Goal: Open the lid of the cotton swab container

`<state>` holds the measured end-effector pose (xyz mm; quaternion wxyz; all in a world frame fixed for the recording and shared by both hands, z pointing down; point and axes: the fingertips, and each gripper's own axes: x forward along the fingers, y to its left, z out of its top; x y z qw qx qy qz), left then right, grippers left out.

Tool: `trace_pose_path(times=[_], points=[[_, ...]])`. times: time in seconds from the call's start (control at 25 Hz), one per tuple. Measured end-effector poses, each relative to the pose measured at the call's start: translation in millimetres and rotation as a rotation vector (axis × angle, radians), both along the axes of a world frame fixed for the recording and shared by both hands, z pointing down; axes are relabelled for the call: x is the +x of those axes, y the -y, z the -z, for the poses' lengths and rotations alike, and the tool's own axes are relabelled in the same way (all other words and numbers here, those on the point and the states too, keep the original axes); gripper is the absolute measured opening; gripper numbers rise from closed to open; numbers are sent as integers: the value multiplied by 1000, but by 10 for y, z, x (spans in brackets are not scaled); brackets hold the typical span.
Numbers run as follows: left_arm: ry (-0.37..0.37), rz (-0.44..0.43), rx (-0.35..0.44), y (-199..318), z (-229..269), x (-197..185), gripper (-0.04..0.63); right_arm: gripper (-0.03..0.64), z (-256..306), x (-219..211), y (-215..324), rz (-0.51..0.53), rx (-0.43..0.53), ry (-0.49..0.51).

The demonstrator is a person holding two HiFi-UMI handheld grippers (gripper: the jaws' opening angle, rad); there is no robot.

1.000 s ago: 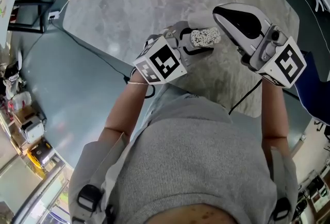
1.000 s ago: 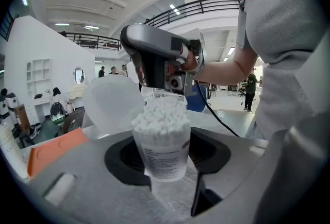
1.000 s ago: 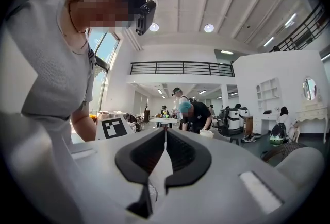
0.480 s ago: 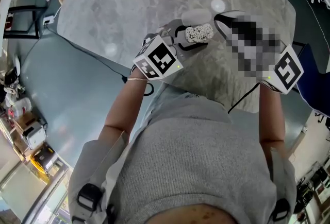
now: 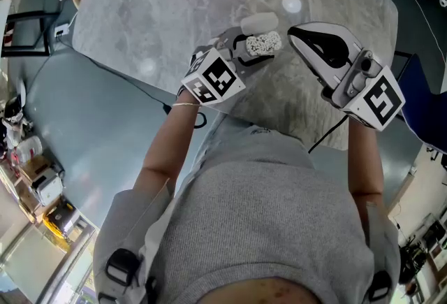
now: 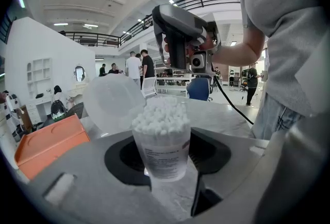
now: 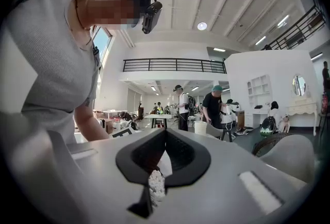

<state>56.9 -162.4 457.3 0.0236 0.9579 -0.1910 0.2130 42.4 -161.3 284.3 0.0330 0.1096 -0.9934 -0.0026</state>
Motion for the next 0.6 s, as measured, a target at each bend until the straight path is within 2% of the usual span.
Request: trace_pose_path(times=[0.6], points=[[61, -24, -33, -25, -430, 41, 212, 3, -156, 37, -42, -27, -60, -11]])
